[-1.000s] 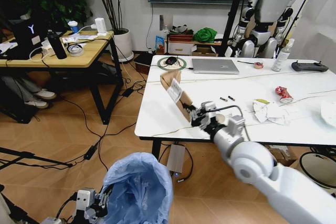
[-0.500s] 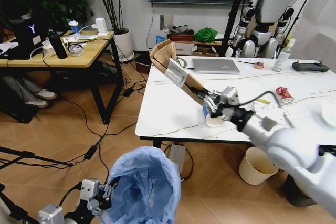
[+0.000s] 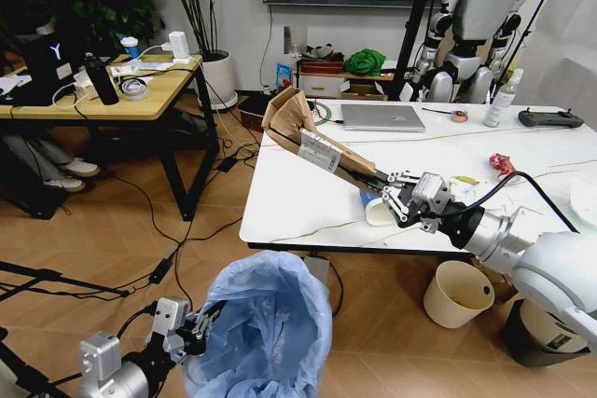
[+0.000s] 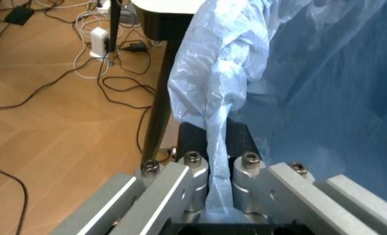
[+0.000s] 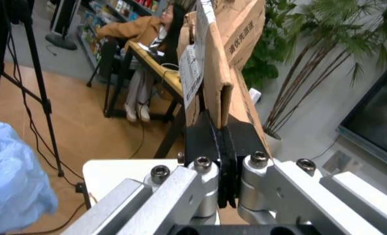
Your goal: Pick up the trash bin and place the trash from the table into it.
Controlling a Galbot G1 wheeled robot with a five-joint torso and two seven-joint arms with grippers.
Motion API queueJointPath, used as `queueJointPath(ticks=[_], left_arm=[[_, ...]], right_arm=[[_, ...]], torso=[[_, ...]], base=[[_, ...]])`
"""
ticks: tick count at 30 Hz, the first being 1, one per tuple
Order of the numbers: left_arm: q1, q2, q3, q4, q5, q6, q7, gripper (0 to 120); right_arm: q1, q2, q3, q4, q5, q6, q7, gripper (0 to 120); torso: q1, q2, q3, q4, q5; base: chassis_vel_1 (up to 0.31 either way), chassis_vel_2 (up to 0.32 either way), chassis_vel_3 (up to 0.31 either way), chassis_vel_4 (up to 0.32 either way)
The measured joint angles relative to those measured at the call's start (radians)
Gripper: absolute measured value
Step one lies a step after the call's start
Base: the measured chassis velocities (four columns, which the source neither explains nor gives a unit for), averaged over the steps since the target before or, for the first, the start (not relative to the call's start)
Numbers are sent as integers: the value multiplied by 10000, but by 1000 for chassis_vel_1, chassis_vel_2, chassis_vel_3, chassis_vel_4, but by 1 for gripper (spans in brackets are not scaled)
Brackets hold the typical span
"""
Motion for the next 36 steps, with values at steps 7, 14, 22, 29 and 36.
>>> queueJointPath(ticks=[7,14,22,29,36], left_arm=[[-1272,812,566,522,-965,231,-220,0],[-3035,1251,1419,953,-2083,480,-652,0],[-3563,1121,1923,1071,-2235,534,-801,0],[-4206,993,2659,1020,-2285,614,-1017,0],[-4711,899,3367,1004,-2297,680,-1152,0]], right_arm=[[-1216,36,1156,-182,-145,418,-228,0],[-1999,127,1728,-309,-508,657,-408,0],[-1660,285,1488,-203,-26,365,-235,0],[-1154,246,1148,-344,103,331,-233,0],[-1318,257,1252,-351,119,335,-227,0]], torso=[[0,0,0,-3,-2],[0,-1,1,-3,-6],[1,-1,1,-2,0],[1,-1,1,-1,-2],[1,-1,0,-1,-1]], base=[[0,0,0,0],[0,0,0,0],[0,0,0,0],[0,0,0,0],[0,0,0,0]])
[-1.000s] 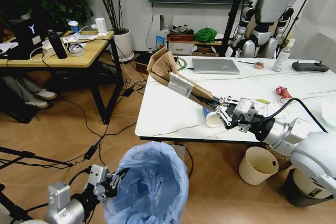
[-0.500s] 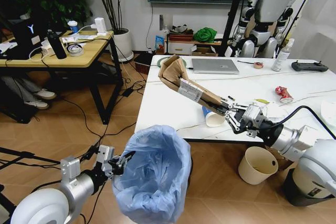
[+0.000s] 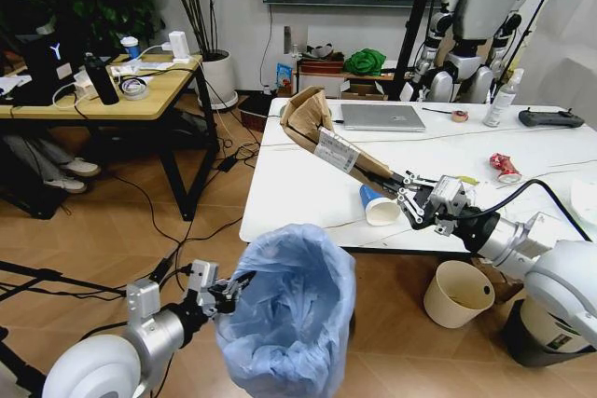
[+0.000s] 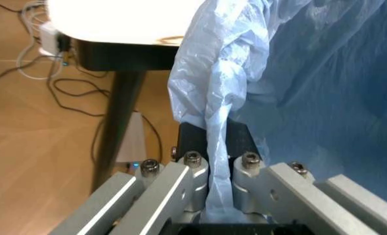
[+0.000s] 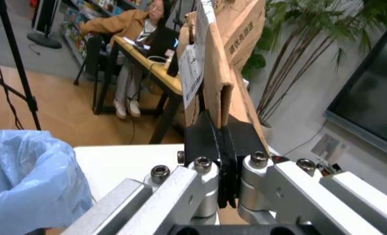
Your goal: Pick up the trash bin and place the trash from the table into it.
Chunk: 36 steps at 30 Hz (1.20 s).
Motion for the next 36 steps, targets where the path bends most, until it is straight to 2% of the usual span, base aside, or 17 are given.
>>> queueJointPath(ticks=[5,9,13,17,25,29,36], left_arm=[[-307,-124,454,92,22,26,-70,0],[207,-63,-35,-12,-81,6,-32,0],[392,-122,-215,-80,-149,-29,54,0],[570,-160,-293,-89,-165,-72,198,0],[857,-214,-506,-93,-160,-141,290,0],[1198,-350,-667,-190,-99,-149,286,0],[1458,-381,-879,-298,-88,-151,238,0]], right_arm=[[-211,-54,189,37,-38,59,-20,0],[-249,-401,314,560,72,144,-221,0],[132,-605,-322,1393,468,-67,-208,0],[36,-647,-816,1621,569,-52,-267,0],[1082,-558,-3008,1804,1359,60,-468,0],[2056,-204,-4373,1770,1869,-41,-426,0],[2982,363,-5773,1299,1842,-36,-499,0]], torso=[[0,-1,0,-3,0],[0,0,0,-1,-1],[0,0,-1,0,-6],[0,0,-1,0,-3],[0,0,-1,0,-3],[-1,0,-1,-1,-3],[-1,0,-1,-1,-2]], base=[[0,0,0,0],[0,0,0,0],[0,0,0,0],[0,0,0,0],[0,0,0,0],[0,0,0,0],[0,0,0,0]])
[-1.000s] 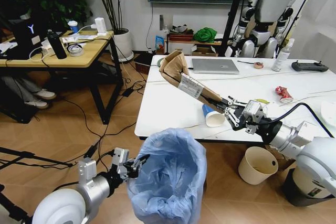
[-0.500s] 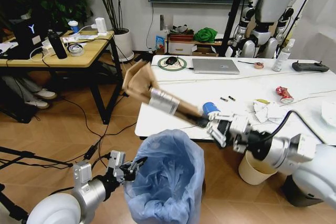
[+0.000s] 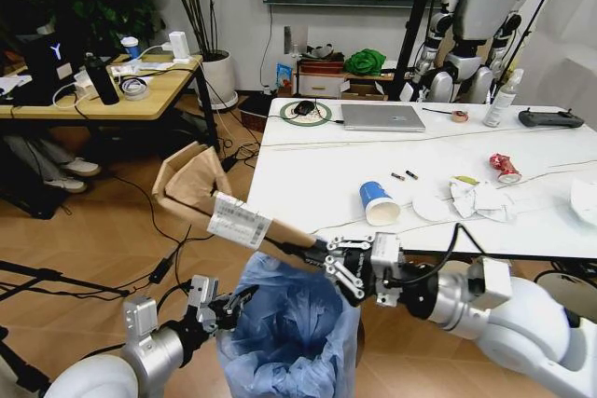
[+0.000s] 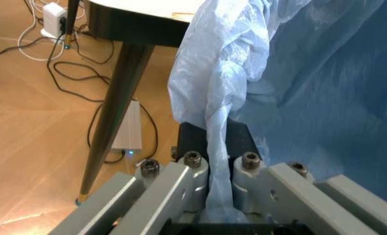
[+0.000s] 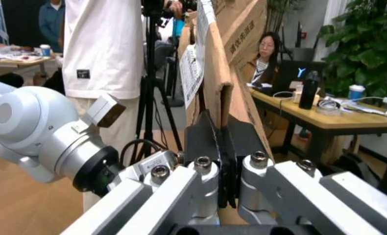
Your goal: Pick up the trash bin and place the trash from the table into it.
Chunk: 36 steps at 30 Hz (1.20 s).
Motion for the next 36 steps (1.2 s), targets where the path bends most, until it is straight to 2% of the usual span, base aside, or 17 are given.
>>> queueJointPath(ticks=[4,10,20,36], left_arm=[[22,-12,-29,-87,-100,1,-132,0],[353,3,-226,-239,-190,14,-237,0],[954,272,-910,-407,-374,35,-470,0],[1300,267,-1346,-481,-298,36,-453,0]], right_arm=[[1,146,-163,-271,-220,115,-235,0],[-988,223,538,-499,-977,334,-659,0],[-2109,960,1225,-700,-1750,456,-1022,0],[-2886,860,1830,-516,-1920,503,-1358,0]], torso=[[0,0,0,1,-1],[0,0,0,-1,-2],[0,0,0,-2,1],[0,0,0,0,0]], base=[[0,0,0,0],[0,0,0,0],[0,0,0,0],[0,0,0,0]])
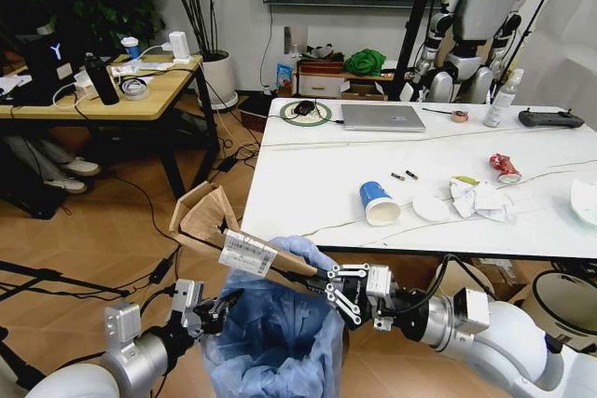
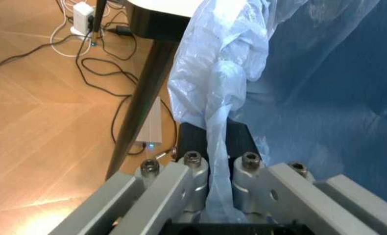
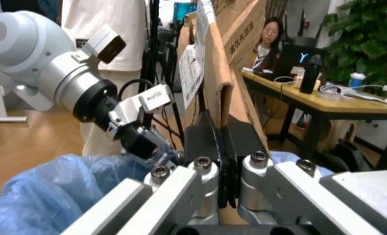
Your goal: Pick up the trash bin and place the trash from the table into it.
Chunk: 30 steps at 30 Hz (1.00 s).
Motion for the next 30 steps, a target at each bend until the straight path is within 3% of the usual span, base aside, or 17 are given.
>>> queueJointPath(ticks=[4,8,13,15,24,30], left_arm=[[213,23,-245,-145,-15,2,-23,0],[513,178,-729,-279,-65,12,-55,0],[770,550,-1532,-532,-510,61,-261,0],[791,581,-1586,-536,-528,66,-284,0],[1008,812,-1963,-540,-637,127,-386,0],[995,516,-1945,-540,-595,146,-388,0]], right_arm=[[-94,0,115,32,-86,37,-48,0],[-433,31,393,63,-250,106,-215,11],[-994,191,929,137,-480,213,-481,32],[-1053,205,992,137,-514,234,-511,35],[-1335,342,1497,223,-517,316,-599,70],[-1092,657,1807,227,-49,243,-145,90]], torso=[[0,0,0,1,-1],[0,0,0,1,0],[0,0,0,-1,1],[0,0,0,-1,1],[0,0,0,-1,0],[0,0,0,-2,1]], base=[[0,0,0,0],[0,0,0,0],[0,0,0,0],[0,0,0,0],[0,0,0,0],[0,0,0,0]])
